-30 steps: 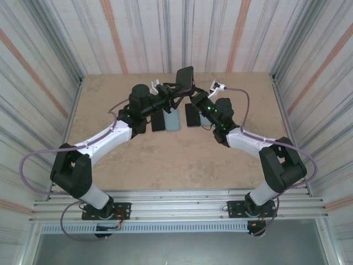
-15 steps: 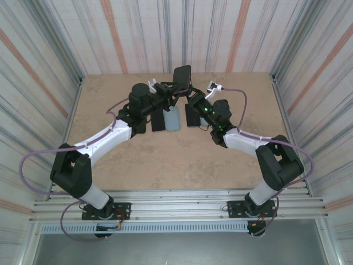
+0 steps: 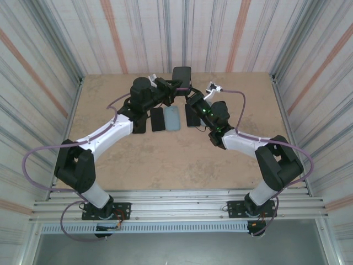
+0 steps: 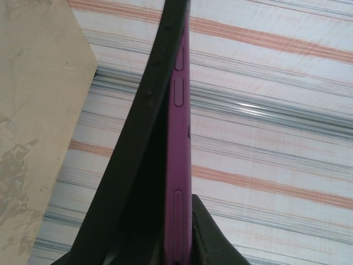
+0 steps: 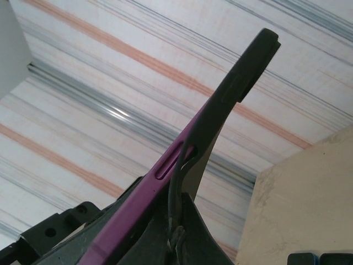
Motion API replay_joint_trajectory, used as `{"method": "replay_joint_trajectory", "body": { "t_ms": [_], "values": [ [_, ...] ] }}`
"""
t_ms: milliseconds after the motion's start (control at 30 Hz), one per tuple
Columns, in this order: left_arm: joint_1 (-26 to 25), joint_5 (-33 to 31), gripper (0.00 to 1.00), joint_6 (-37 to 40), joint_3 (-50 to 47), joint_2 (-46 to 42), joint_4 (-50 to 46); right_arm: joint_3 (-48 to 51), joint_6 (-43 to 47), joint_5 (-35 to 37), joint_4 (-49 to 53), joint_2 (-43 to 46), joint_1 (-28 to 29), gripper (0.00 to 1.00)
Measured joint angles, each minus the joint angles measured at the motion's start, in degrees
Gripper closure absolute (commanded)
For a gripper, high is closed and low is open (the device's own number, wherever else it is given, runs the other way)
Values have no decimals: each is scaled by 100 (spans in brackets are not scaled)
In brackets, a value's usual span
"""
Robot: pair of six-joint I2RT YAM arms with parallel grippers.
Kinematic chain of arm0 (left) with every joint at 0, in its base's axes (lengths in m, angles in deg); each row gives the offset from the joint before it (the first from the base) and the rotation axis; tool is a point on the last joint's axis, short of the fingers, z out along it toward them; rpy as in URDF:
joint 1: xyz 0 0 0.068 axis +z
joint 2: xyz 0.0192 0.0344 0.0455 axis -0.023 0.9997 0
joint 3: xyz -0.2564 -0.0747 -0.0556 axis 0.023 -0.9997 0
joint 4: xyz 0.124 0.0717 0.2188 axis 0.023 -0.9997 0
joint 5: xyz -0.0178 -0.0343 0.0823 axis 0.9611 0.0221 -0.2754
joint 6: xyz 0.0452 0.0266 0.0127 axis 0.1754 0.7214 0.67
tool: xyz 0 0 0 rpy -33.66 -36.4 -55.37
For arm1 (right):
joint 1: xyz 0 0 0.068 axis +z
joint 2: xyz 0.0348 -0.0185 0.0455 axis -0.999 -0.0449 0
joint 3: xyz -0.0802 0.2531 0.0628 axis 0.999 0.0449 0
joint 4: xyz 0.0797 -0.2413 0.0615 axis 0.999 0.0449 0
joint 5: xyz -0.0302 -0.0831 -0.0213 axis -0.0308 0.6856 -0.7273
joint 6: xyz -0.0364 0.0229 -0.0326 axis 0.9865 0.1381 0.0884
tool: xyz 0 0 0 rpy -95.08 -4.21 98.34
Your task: Take the phone out of the phone case
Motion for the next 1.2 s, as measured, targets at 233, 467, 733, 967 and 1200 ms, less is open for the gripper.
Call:
{"method": "replay_joint_trajectory", "body": {
  "t_ms": [233,467,733,967,1200],
  "values": [
    [-9,-2,96,85,55,-2,-186,-2,275,385,348,96,144,98],
    [-87,-125,97,146,238,-2,-337,-166,595,695,612,98,282,99],
    [-120,-168,98,149,286,-37,-393,-129,885,909,1071,278,313,100],
    [-116,-61,98,149,190,-267,-376,0,1250,918,2076,931,146,100],
    [-66,-83,97,151,184,-302,-260,87,1515,732,3010,1266,-310,100]
  ]
}}
